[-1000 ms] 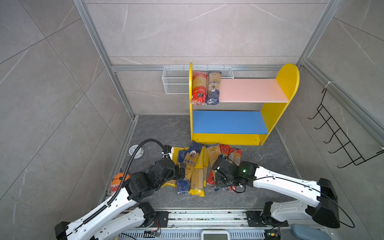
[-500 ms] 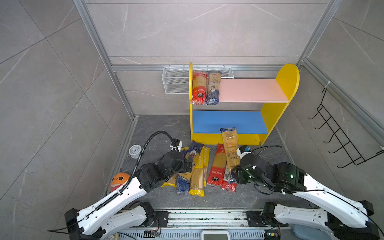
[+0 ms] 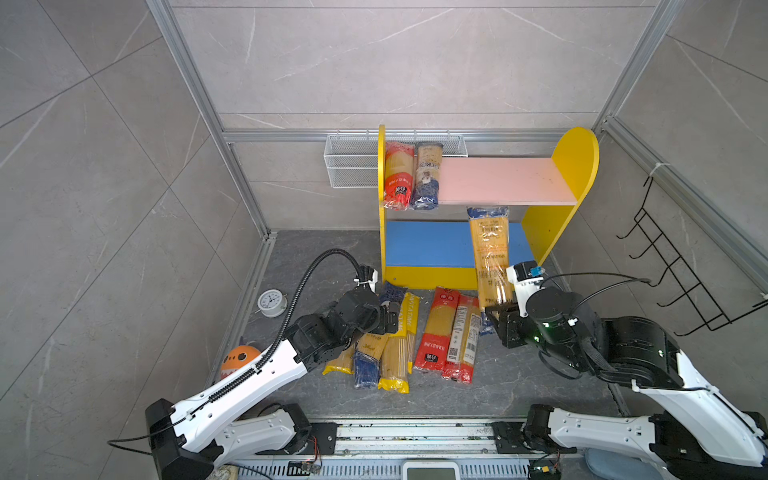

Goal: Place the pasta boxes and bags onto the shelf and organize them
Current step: 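Lift the clear Chinese-labelled packet and carry it onto the pink shelf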

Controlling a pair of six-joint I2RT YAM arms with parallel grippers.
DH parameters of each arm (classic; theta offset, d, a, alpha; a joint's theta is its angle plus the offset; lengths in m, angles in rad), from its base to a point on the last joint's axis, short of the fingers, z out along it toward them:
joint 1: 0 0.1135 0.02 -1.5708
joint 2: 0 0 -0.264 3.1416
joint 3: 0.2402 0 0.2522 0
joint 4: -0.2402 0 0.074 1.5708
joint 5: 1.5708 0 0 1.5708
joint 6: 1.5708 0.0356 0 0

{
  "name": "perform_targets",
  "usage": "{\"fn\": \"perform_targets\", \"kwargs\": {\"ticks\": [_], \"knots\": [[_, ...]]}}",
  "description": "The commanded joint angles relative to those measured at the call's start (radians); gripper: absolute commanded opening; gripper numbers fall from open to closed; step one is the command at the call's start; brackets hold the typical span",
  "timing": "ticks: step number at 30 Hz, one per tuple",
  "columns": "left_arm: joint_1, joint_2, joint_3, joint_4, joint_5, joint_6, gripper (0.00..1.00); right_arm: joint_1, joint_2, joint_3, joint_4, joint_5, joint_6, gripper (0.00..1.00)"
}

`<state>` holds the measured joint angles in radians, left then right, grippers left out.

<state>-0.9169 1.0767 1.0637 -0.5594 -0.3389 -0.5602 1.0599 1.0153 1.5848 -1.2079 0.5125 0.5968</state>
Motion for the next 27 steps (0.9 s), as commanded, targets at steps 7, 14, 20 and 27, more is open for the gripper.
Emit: {"fn": "perform_targets", "kwargs": {"ticks": [7,14,20,27], "knots": [[-0.004,0.003,0.046,0.059,0.009,0.053,1.0,-0.13,0.232,0.323,0.234,0.09,-0.248,0.0],[-0.004,-0.007,0.068,0.052,0.001,0.111,1.0,-0.364,0.487,0.657,0.232,-0.12,-0.324,0.0],[-0.003,-0.013,0.082,0.04,-0.02,0.143,1.0,-0.499,0.752,1.089,0.181,-0.271,-0.333,0.0],[-0.003,-0.028,0.094,0.002,-0.043,0.152,1.0,-0.653,0.924,1.194,0.237,-0.513,-0.218,0.0]]}}
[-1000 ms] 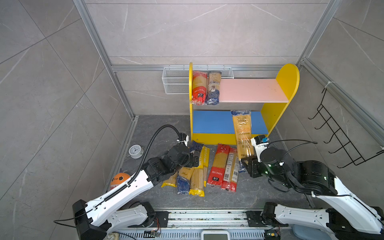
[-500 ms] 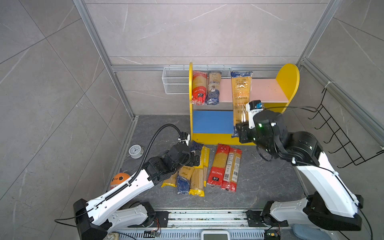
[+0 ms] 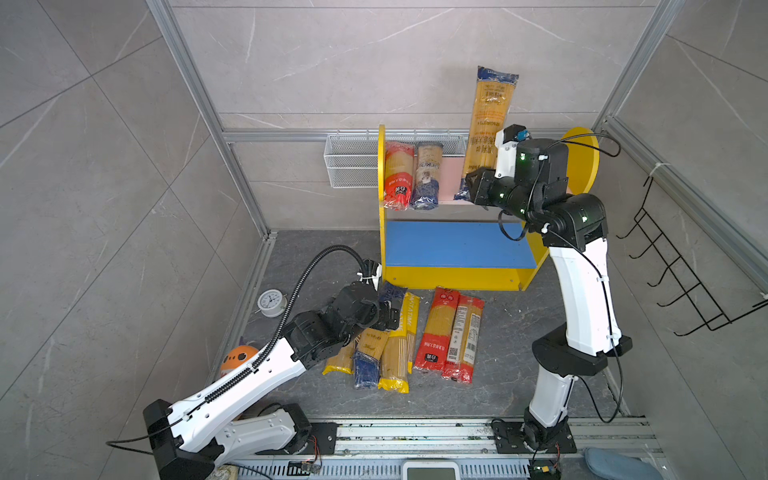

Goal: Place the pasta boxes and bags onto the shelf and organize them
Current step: 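Lift the clear Chinese-labelled packet and carry it onto the pink shelf, then release the packet beside the others and withdraw the right gripper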

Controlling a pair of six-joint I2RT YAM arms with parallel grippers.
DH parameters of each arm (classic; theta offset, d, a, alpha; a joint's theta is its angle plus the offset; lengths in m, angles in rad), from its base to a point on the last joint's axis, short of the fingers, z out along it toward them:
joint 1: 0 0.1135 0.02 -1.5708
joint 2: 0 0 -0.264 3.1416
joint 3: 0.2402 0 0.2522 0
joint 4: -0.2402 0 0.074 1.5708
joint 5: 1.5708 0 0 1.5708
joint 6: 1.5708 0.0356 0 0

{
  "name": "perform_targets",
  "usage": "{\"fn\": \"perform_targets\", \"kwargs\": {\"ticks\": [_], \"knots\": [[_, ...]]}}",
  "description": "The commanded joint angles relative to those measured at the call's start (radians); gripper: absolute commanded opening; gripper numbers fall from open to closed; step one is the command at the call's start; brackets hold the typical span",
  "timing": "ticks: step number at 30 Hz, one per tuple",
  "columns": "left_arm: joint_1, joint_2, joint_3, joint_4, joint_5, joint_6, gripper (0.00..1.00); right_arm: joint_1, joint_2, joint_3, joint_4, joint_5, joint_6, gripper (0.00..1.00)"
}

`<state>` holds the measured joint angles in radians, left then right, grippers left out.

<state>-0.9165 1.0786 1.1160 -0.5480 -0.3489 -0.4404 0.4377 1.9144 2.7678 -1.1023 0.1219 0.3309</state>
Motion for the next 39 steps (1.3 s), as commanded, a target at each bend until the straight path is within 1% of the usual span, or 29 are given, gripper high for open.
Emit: {"fn": "perform_targets", "kwargs": {"ticks": [1,7,15,16,17,18,21,22,26,28,33,38,39], "knots": [[-0.005,-0.035,0.041,-0.013,-0.041,0.034,1.0,-0.038,0.035,0.0,0.145,-0.14,0.057,0.0],[-0.002,-0.042,0.027,-0.002,-0.072,0.047,1.0,-0.053,0.108,0.033,0.16,-0.212,0.087,0.0],[-0.004,0.015,0.057,0.003,-0.066,0.065,1.0,-0.066,0.135,0.018,0.172,-0.249,0.12,0.0],[-0.003,0.02,0.06,0.0,-0.065,0.066,1.0,-0.068,0.135,0.014,0.171,-0.251,0.124,0.02],[-0.003,0.023,0.064,0.001,-0.066,0.066,1.0,-0.07,0.135,0.008,0.172,-0.251,0.125,0.07],[-0.003,0.025,0.065,-0.002,-0.066,0.067,1.0,-0.069,0.133,0.0,0.173,-0.25,0.127,0.15],[-0.003,0.022,0.063,-0.004,-0.064,0.062,1.0,-0.07,0.125,-0.03,0.186,-0.246,0.13,0.45],[-0.002,0.018,0.059,-0.004,-0.065,0.06,1.0,-0.07,0.123,-0.037,0.191,-0.245,0.129,0.53],[-0.003,0.004,0.047,-0.009,-0.072,0.05,1.0,-0.07,0.123,-0.044,0.191,-0.238,0.123,0.73],[-0.003,-0.005,0.044,-0.011,-0.075,0.049,1.0,-0.07,0.12,-0.045,0.187,-0.229,0.117,0.77],[-0.003,-0.019,0.035,-0.014,-0.079,0.045,1.0,-0.07,0.082,-0.083,0.192,-0.222,0.099,0.79],[-0.002,-0.029,0.024,-0.018,-0.075,0.034,1.0,-0.07,-0.004,-0.175,0.213,-0.187,0.073,0.81],[-0.003,-0.032,0.021,-0.018,-0.074,0.03,1.0,-0.07,-0.027,-0.213,0.217,-0.179,0.069,0.82]]}}
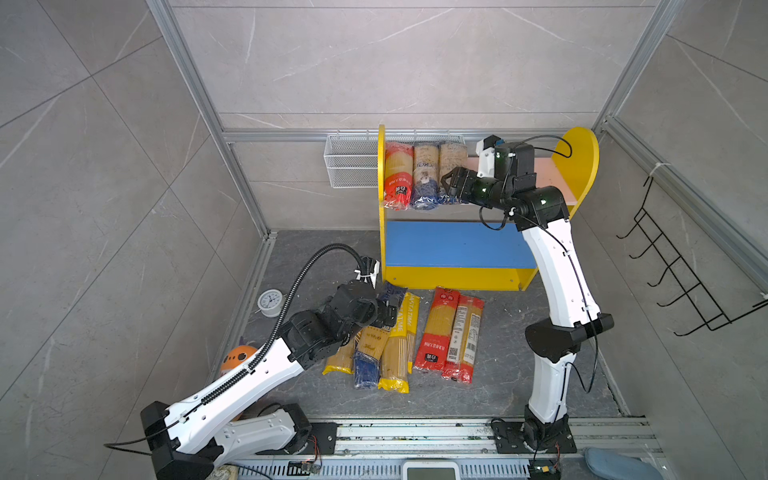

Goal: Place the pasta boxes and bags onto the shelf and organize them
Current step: 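Release the packet beside the others and withdraw the right gripper, then lower the right gripper to the pile and grasp the red-ended spaghetti packet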

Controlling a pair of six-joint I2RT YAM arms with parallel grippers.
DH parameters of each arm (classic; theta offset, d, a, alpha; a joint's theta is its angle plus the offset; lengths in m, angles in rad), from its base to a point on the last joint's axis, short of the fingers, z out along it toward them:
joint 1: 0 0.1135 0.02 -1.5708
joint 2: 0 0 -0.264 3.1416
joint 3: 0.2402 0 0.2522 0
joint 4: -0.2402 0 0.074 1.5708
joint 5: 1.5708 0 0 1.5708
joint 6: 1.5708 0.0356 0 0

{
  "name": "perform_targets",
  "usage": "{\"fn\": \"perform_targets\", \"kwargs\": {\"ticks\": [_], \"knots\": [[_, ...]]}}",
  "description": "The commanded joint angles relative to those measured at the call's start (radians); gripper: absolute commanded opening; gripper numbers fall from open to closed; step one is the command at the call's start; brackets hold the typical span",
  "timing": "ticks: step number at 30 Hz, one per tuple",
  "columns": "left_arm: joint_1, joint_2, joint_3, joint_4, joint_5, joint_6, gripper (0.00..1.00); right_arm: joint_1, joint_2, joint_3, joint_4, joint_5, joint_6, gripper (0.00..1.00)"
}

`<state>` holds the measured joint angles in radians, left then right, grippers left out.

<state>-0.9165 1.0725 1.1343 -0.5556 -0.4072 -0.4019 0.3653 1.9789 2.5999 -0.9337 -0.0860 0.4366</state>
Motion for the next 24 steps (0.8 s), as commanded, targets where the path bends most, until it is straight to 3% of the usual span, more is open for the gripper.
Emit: {"fn": "perform_targets", "kwargs": {"ticks": [1,11,24], "knots": [[-0.002,-0.03,-0.001,-0.01,-0.014,-0.012,1.0,0.004,-0.115,-0.072,0.054,0.036,-0.041,0.91],[-0.003,-0.1,-0.063,-0.014,-0.008,-0.055,1.0,0.006,-0.364,-0.379,0.063,0.049,-0.052,0.92],[-0.002,-0.279,-0.257,-0.054,0.042,-0.217,1.0,0.074,-0.854,-1.105,0.072,0.106,0.039,0.93]]}}
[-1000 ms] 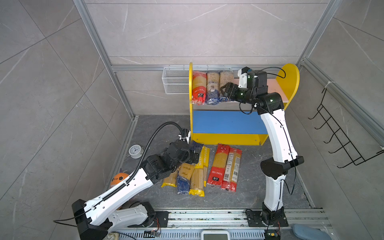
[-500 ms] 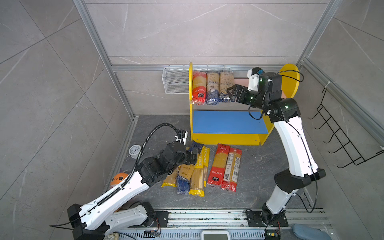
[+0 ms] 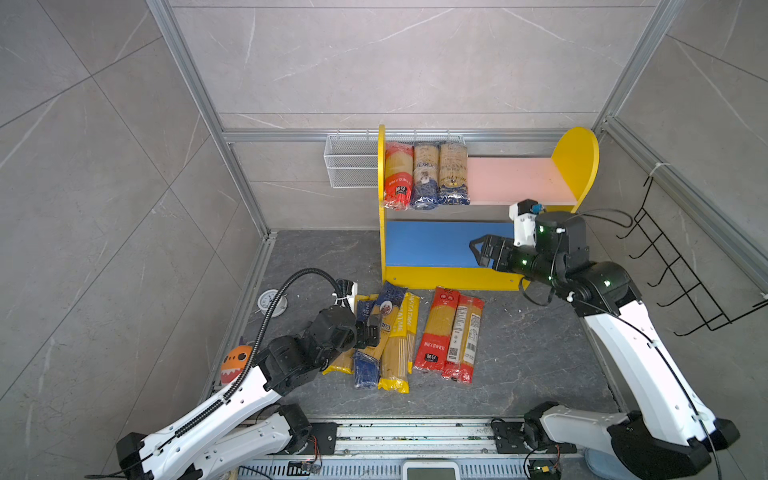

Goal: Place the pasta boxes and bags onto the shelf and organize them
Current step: 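Lower the right gripper to the pile and grasp the red-ended spaghetti packet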

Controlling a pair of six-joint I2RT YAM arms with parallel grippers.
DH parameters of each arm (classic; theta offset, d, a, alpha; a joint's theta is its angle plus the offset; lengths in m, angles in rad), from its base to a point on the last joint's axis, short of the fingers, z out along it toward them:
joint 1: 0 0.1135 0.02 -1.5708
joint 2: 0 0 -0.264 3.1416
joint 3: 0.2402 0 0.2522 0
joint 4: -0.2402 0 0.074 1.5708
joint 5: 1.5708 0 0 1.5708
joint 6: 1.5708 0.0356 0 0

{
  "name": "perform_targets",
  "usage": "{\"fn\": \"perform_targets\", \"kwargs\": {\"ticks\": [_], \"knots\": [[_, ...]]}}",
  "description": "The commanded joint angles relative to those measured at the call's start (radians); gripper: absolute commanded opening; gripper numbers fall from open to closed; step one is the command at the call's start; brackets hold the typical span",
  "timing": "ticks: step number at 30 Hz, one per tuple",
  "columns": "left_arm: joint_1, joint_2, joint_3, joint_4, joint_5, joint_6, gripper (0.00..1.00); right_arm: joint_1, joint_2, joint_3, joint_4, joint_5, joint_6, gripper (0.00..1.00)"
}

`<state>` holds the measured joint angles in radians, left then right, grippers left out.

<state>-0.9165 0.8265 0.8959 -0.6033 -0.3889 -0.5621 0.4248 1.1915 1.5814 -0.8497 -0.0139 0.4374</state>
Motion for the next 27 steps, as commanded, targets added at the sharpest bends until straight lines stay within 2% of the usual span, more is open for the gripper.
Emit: {"fn": "perform_targets", "kwargs": {"ticks": [1,8,14,19,27], "knots": [[-0.002,-0.043,-0.035,-0.003,0.031,-0.063,1.0,0.018,-0.099,-0.148,-0.012,0.036,0.051,0.93],[-0.003,-0.023,-0.122,0.074,0.078,-0.087,1.0,0.065,-0.263,-0.513,0.028,0.005,0.169,0.93],[-0.003,0.085,-0.111,0.131,0.111,-0.09,1.0,0.152,-0.292,-0.737,0.122,0.023,0.261,0.94],[-0.002,0.121,-0.1,0.154,0.119,-0.075,1.0,0.234,-0.211,-0.799,0.197,0.046,0.302,0.95],[-0.003,0.138,-0.091,0.157,0.109,-0.042,1.0,0.34,0.022,-0.787,0.327,0.054,0.339,0.95]]}}
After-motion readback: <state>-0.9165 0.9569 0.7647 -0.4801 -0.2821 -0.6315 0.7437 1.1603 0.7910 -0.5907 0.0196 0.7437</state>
